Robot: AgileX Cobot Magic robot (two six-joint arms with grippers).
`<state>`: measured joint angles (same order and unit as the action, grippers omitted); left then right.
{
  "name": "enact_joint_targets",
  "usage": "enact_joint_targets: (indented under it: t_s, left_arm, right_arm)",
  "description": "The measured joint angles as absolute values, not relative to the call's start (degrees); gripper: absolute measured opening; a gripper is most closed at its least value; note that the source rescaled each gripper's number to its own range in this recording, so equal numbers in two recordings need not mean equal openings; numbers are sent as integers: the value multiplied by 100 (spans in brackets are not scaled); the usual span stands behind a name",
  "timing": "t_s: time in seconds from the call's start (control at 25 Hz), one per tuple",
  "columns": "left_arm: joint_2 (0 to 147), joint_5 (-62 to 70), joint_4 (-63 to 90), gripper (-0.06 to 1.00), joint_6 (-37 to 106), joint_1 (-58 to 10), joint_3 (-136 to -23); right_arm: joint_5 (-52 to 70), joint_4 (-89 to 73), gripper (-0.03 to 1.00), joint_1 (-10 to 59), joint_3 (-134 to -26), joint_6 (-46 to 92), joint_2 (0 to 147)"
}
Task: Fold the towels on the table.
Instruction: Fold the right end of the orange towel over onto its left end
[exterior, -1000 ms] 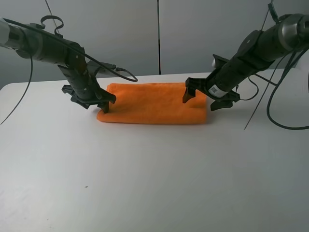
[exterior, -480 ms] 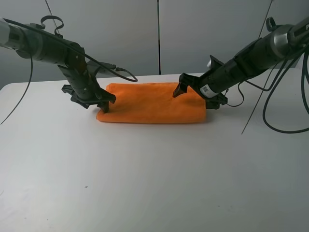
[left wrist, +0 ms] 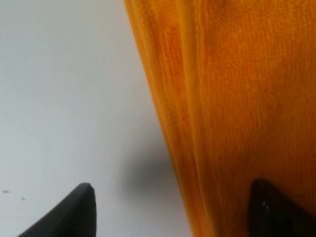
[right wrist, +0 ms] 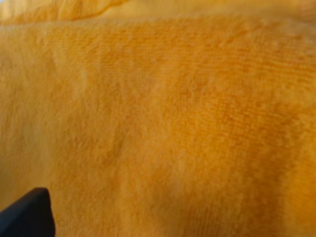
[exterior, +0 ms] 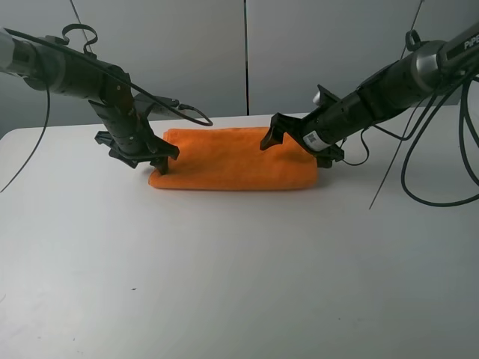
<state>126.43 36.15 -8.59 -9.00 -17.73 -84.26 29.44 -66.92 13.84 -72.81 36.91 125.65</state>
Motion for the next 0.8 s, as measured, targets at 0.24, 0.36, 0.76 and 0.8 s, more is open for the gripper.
enact_joint_targets:
  t_s: [0.24,0.36,0.76,0.8]
  left_arm:
    - [12643,3615,-859,82,-889,-1773,-8426]
    - [12643,3615,-859,82,-889,-1773,-8426]
    - [12643,3627,-859,82,-889,-1773,-8426]
    - [12643,3627,-859,82,-889,-1773,-8426]
  right_arm:
    - [2944,-7012,100,1518,-7295,3978,12565]
    - [2944,-7108,100,1616,-7371,4074,12577]
    - [2692,-7144,81,1789,-7473,4107,12710]
    - [2677,-7136,66,1789,-7473,4107,12710]
